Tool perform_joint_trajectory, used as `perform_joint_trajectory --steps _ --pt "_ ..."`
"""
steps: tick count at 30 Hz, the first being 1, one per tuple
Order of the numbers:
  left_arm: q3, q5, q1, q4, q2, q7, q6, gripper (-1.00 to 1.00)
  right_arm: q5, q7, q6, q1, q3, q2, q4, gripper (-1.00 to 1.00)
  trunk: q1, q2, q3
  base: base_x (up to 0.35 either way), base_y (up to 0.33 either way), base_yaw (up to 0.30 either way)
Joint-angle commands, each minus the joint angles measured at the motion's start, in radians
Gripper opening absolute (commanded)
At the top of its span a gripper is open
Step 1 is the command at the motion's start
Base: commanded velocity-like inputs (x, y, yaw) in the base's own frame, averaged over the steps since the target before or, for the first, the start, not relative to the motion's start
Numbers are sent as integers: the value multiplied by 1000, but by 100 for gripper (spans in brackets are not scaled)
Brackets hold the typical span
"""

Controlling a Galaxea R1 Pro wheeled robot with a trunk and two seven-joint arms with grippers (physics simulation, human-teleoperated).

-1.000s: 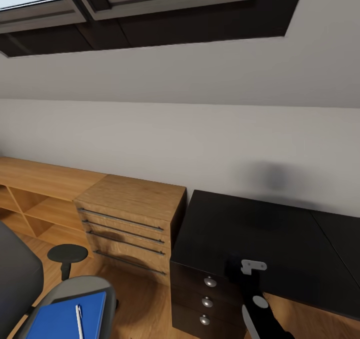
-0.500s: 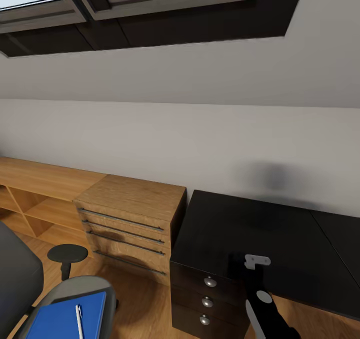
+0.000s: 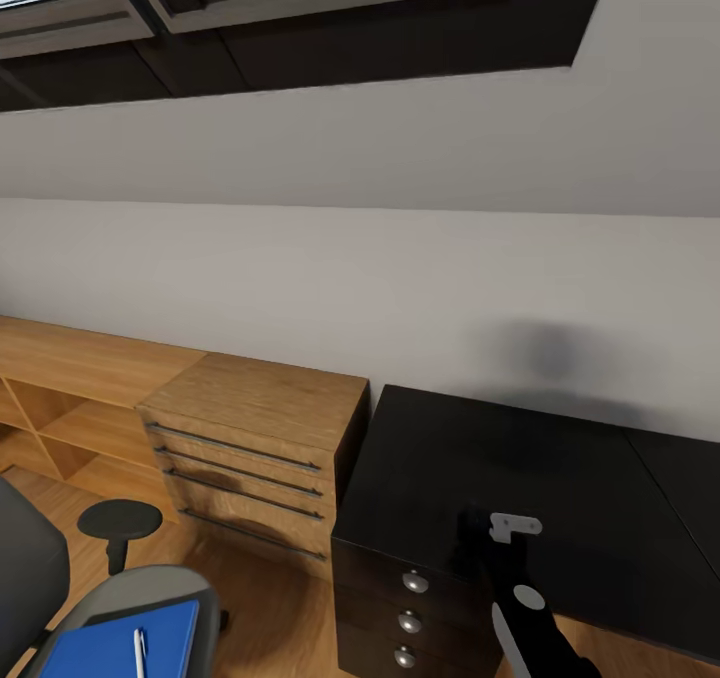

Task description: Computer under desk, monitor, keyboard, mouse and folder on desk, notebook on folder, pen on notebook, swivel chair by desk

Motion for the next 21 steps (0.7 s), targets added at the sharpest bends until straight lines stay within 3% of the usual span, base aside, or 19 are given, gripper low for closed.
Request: perform_joint_trajectory --steps 1,18,21 --pt "-3 10 -1 1 0 0 -3 100 -2 -1 -3 -1 -2 1 6 -100 0 -1 -1 8 -4 0" --pt "-10 5 -1 3 -11 -6 7 100 -4 -1 -4 -2 -3 -8 69 -100 0 -1 -1 1 0 0" --pt "-11 5 -1 4 -13 -6 8 100 -4 -1 -4 -2 -3 -10 69 -100 12 -22 -11 0 0 0"
